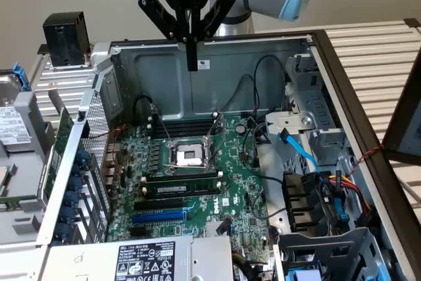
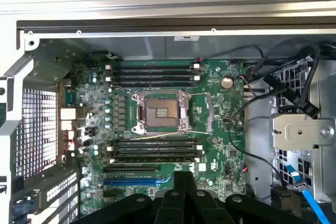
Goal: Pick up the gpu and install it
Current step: 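Reach for the gpu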
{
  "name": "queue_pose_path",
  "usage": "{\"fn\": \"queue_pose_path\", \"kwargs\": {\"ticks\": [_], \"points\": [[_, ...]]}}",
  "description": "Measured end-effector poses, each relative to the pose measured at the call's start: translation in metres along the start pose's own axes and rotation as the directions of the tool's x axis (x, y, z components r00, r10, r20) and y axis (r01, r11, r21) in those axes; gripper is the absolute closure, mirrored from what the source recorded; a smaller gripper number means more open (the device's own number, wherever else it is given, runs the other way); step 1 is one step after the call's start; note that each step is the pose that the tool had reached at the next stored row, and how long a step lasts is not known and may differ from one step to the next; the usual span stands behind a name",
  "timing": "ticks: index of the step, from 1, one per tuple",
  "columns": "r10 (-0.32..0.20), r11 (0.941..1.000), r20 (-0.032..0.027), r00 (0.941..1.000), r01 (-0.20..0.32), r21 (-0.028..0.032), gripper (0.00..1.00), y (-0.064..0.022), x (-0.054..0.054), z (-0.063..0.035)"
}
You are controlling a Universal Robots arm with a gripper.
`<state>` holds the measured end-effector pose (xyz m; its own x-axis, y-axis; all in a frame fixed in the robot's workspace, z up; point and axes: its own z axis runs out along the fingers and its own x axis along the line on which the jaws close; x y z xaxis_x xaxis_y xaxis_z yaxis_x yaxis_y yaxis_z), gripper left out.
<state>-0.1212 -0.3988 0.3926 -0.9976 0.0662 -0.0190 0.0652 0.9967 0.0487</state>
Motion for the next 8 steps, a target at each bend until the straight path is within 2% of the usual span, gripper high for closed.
{"fn": "queue_pose_path", "kwargs": {"ticks": [8], "points": [[0.000, 1.0000, 0.0000, 1.0000, 0.000, 0.0000, 0.89, 0.0000, 0.0000, 0.0000]]}}
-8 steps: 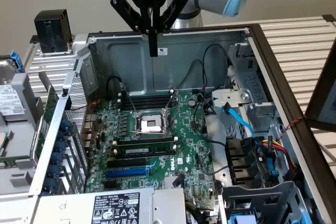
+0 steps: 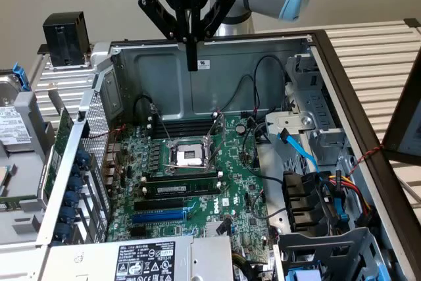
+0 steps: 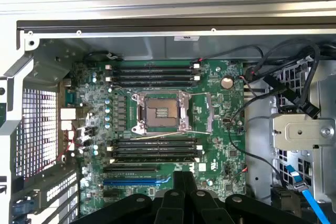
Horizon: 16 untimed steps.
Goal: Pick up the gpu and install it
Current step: 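Reach for the gpu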
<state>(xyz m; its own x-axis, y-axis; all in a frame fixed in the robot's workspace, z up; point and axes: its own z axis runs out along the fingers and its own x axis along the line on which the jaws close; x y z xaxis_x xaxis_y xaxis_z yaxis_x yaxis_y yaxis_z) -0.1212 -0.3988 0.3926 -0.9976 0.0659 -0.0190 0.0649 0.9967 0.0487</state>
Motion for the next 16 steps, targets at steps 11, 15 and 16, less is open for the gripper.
{"fn": "queue_pose_path", "kwargs": {"ticks": [11, 15, 16], "points": [[0.000, 1.0000, -0.0001, 1.0000, 0.000, 0.0000, 0.89, -0.0008, 0.012, -0.0001], [0.000, 1.0000, 0.0001, 1.0000, 0.000, -0.0001, 0.89, -0.0020, 0.030, -0.0002], [0.000, 1.0000, 0.0000, 1.0000, 0.000, 0.0000, 0.89, -0.0023, 0.034, -0.0002]]}}
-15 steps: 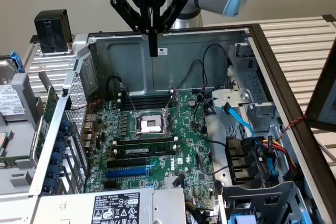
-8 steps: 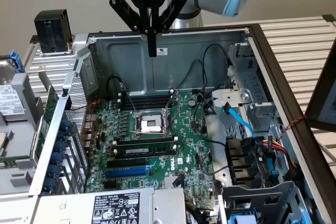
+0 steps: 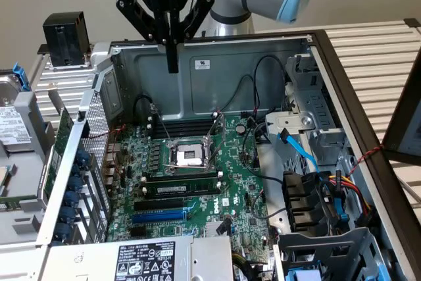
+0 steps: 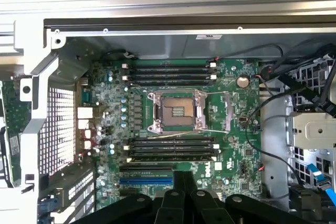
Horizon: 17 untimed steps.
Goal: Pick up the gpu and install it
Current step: 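Reach for the gpu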
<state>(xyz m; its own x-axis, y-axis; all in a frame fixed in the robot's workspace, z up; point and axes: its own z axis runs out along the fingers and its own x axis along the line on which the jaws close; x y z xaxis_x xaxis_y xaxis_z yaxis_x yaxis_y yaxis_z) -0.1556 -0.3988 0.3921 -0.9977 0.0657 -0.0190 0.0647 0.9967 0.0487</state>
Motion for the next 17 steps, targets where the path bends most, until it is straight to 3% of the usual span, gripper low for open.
{"fn": "queue_pose_path", "kwargs": {"ticks": [17], "points": [[0.000, 1.0000, 0.0001, 1.0000, 0.000, -0.0001, 0.89, -0.0051, 0.077, -0.0001]]}}
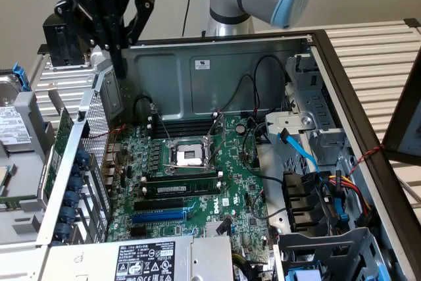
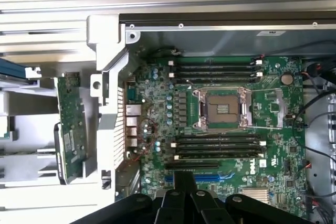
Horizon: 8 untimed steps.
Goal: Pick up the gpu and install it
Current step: 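Reach for the gpu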
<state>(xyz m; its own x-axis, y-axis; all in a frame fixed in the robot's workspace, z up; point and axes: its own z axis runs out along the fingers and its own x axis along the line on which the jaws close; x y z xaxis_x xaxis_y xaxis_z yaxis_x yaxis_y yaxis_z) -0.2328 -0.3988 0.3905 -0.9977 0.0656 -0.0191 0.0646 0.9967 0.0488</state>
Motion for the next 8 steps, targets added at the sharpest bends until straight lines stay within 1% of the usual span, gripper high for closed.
{"fn": "queue_pose_path", "kwargs": {"ticks": [8], "points": [[0.000, 1.0000, -0.0001, 1.0000, 0.000, 0.0001, 0.89, -0.0023, 0.037, -0.0003]]}}
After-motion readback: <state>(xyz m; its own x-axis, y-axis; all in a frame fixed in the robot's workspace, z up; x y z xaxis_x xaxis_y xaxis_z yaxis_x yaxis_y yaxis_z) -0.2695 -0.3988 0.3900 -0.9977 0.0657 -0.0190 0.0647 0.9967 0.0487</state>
